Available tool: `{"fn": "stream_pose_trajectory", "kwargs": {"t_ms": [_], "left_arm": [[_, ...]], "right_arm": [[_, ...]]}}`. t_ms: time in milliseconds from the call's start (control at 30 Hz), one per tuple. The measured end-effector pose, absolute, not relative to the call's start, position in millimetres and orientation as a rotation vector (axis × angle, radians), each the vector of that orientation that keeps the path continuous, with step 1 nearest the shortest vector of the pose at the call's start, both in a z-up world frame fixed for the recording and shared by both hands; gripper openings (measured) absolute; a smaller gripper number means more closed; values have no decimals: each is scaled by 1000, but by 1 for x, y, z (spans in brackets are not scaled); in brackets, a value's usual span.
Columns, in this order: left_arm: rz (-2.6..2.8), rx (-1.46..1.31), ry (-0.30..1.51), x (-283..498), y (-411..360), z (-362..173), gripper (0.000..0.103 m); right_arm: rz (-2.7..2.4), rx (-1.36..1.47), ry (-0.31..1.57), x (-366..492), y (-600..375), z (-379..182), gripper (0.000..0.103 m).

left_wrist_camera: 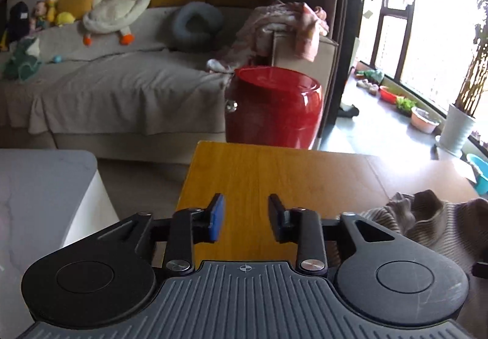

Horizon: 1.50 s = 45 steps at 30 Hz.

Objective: Fold clothes

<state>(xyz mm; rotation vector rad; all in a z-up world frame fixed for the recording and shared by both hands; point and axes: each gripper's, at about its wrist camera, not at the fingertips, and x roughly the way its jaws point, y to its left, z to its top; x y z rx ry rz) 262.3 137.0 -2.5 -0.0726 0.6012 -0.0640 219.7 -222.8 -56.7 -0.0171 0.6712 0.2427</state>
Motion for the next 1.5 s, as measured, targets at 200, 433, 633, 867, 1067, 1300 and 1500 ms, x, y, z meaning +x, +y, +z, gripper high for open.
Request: {"fn": "stream_pose_trajectory", "kwargs": {"t_ms": [200,433,633,867,1067,1300,1500], "left_arm": [[-243,-110,645,211,126,-2,81],[-404,-131,629,158,93,-6,96],[-509,-94,648,145,44,-33,98],[-551,-217,693,131,33,-53,101],[-553,-233,692,119,42,-51,103],[-545,-291,718,129,49,-64,103],[-563,-309,697,129,53,-66,103]], "right_arm": [[194,-182,625,215,-209,-46,49],[182,-167,618,152,-239,-19,48],[294,-108,674,78,-267,5,52],[298,-332,732,37,-229,-35,60],[77,-191,554,71,-286,28,10],[-158,47,335,106,-374,125,10],[-55,171,297,130,-370,156,10]]}}
